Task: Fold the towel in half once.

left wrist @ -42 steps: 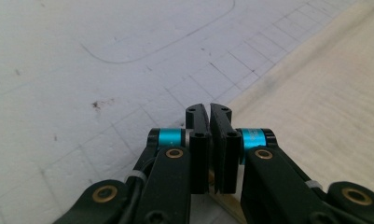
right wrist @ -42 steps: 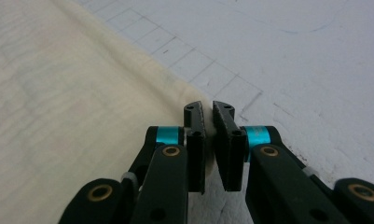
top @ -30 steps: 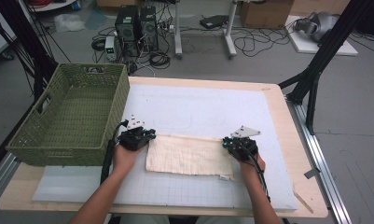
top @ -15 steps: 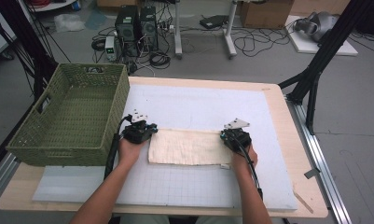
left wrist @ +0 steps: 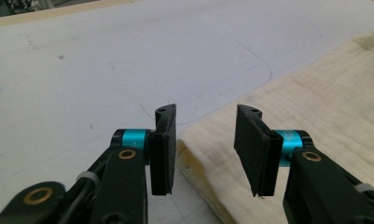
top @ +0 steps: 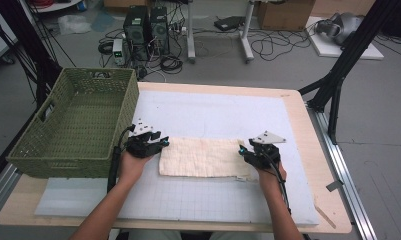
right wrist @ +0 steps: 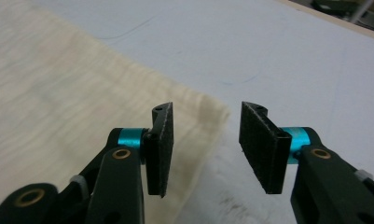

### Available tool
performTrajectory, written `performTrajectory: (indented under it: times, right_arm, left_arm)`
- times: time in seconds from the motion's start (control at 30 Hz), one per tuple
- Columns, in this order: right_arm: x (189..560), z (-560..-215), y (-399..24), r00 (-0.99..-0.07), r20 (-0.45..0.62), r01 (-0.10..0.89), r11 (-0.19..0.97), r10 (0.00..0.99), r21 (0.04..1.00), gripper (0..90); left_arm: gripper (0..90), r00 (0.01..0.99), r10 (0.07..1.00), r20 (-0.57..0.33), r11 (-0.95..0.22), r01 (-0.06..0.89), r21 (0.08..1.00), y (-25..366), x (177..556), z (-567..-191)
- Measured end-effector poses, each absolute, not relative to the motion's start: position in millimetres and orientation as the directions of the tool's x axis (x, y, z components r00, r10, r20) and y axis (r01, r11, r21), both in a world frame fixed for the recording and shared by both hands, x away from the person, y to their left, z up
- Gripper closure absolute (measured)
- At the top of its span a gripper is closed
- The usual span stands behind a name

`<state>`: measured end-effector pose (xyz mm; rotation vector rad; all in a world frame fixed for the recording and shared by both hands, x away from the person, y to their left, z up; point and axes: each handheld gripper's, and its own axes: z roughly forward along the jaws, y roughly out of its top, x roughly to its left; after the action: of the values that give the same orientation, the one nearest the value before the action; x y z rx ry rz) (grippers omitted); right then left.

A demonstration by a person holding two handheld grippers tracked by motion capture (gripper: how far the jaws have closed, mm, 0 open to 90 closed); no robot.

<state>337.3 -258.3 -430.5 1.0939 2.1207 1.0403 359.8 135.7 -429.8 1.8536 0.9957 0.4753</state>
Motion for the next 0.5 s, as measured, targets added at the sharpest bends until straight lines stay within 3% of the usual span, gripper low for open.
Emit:
performTrajectory:
  times: [0.3,0.5]
  right_arm:
    - [310,-438,-249,-0.681,-0.051,0.402,0.432,0.73,0.807,59.1]
    - [306,-448,-241,-0.714,-0.06,0.418,0.493,0.698,0.764,59.5]
  left_arm:
    - [65.0,0.69,0.72,-0.081,-0.335,0.447,0.829,127,341,-440]
    - [65.2,0.704,0.709,-0.038,-0.405,0.45,0.796,123,335,-447]
